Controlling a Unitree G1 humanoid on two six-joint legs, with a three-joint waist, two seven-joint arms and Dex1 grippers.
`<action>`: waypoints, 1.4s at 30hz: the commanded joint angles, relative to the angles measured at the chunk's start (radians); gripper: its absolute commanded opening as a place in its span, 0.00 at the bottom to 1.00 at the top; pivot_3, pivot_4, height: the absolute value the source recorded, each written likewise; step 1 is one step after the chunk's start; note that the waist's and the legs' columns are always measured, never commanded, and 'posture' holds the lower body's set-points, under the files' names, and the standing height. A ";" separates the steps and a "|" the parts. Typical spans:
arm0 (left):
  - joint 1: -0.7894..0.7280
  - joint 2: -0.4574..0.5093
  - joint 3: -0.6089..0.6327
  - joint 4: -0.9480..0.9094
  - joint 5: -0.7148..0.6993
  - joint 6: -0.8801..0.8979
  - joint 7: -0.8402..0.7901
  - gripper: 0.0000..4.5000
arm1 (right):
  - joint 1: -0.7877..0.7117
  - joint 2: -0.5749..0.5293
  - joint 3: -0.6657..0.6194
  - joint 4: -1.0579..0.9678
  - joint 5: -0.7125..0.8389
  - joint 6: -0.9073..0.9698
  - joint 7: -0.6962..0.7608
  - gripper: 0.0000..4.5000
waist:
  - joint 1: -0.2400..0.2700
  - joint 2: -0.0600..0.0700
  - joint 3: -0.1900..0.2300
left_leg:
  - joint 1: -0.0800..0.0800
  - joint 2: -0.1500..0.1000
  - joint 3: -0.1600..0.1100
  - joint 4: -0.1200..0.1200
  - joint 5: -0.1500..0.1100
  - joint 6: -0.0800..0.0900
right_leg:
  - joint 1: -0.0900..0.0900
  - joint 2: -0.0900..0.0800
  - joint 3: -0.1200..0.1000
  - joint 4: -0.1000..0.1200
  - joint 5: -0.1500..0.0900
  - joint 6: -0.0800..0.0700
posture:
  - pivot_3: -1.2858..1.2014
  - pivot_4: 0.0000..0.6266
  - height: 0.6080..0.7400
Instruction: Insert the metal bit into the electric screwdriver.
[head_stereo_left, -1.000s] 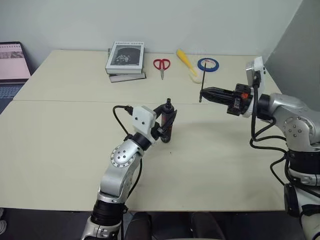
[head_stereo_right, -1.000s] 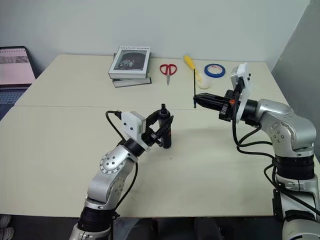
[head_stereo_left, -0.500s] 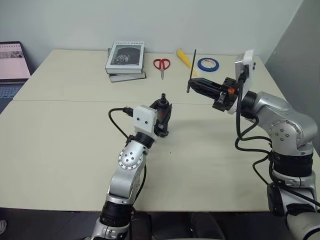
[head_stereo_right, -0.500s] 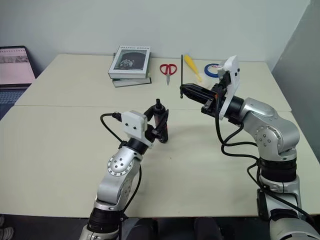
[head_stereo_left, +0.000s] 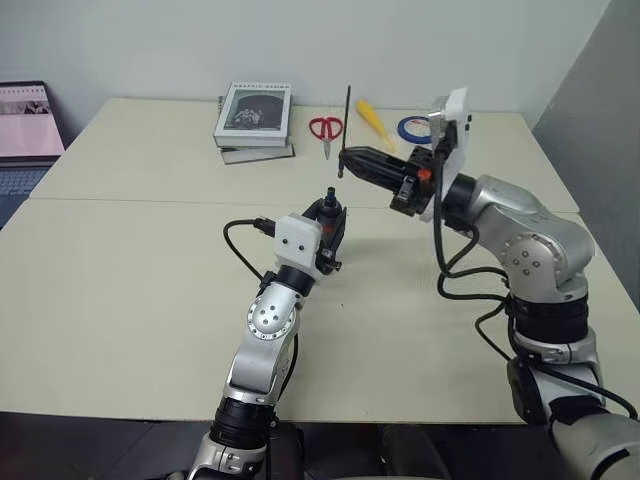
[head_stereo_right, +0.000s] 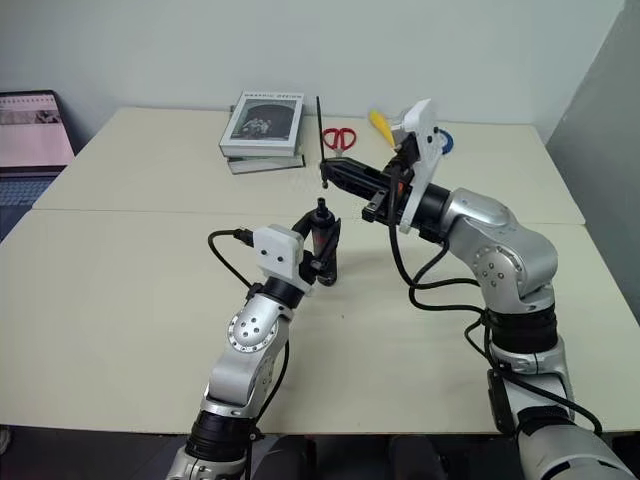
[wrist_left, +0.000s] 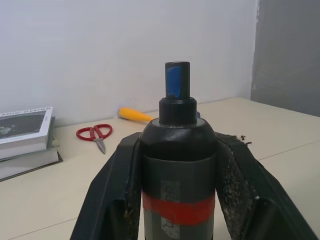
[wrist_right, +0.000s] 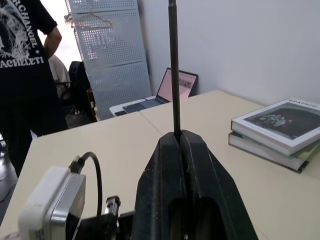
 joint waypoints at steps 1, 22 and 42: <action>-0.004 -0.006 -0.006 -0.013 0.005 -0.011 0.001 0.37 | -0.041 0.020 0.006 0.021 -0.026 -0.044 0.006 0.00 | 0.000 0.000 0.000 | 0.000 0.000 0.000 0.000 0.000 0.000 | 0.000 0.000 0.000 0.000 0.000 0.000 | 0.52 0.24 1.00; -0.011 -0.011 -0.007 -0.015 0.015 -0.010 0.011 0.37 | -0.025 0.055 0.017 -0.012 -0.098 -0.038 -0.073 0.00 | 0.000 0.000 0.000 | -0.001 0.000 -0.001 -0.001 0.000 0.000 | 0.000 0.000 -0.001 0.000 0.000 -0.001 | 0.52 0.24 1.00; -0.015 -0.009 -0.001 -0.010 0.019 -0.012 0.011 0.37 | 0.050 0.063 0.033 -0.132 -0.106 0.046 -0.165 0.00 | 0.000 0.000 0.000 | -0.003 0.000 -0.002 -0.001 0.000 0.000 | -0.002 0.000 -0.002 -0.001 0.000 -0.001 | 0.52 0.24 1.00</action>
